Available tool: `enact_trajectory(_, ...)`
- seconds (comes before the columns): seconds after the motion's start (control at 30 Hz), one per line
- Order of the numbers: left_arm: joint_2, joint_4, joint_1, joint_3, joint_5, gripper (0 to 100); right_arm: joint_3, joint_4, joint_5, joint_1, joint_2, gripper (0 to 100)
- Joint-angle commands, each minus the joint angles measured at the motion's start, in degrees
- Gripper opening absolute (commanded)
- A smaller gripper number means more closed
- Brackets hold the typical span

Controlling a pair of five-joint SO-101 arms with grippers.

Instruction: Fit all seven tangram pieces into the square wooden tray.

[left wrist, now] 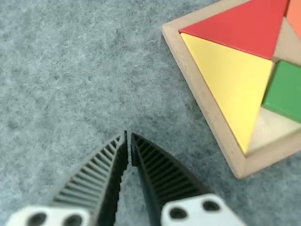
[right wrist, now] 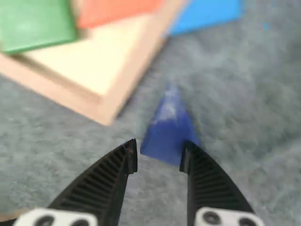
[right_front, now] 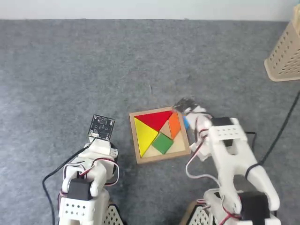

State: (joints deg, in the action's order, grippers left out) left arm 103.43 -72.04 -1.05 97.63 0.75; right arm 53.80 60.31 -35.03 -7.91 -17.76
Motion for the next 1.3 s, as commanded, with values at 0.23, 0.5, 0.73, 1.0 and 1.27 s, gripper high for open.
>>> enact_trajectory(0.23, 1.23, -0.35, 0.09, -1.10, -0.35, 1, -2.99, -0.22, 1.32, 4.00, 0.84, 18.0)
enact_trajectory(0.5, 1.23, -0.35, 0.09, -1.10, -0.35, 1, -4.75, 4.09, 2.37, 4.09, -4.70, 18.4)
enact_trajectory(0.73, 1.23, -0.35, 0.09, -1.10, -0.35, 1, -0.62, 3.47, -1.14, 1.89, -8.04, 27.7)
enact_trajectory(1.0, 1.23, -0.35, 0.09, -1.10, -0.35, 1, 0.18, 2.68, -1.58, -0.04, -8.04, 28.5)
enact_trajectory(1.27, 1.23, -0.35, 0.09, -1.10, -0.35, 1, 0.26, -0.40, -6.77, 0.13, -1.54, 28.4)
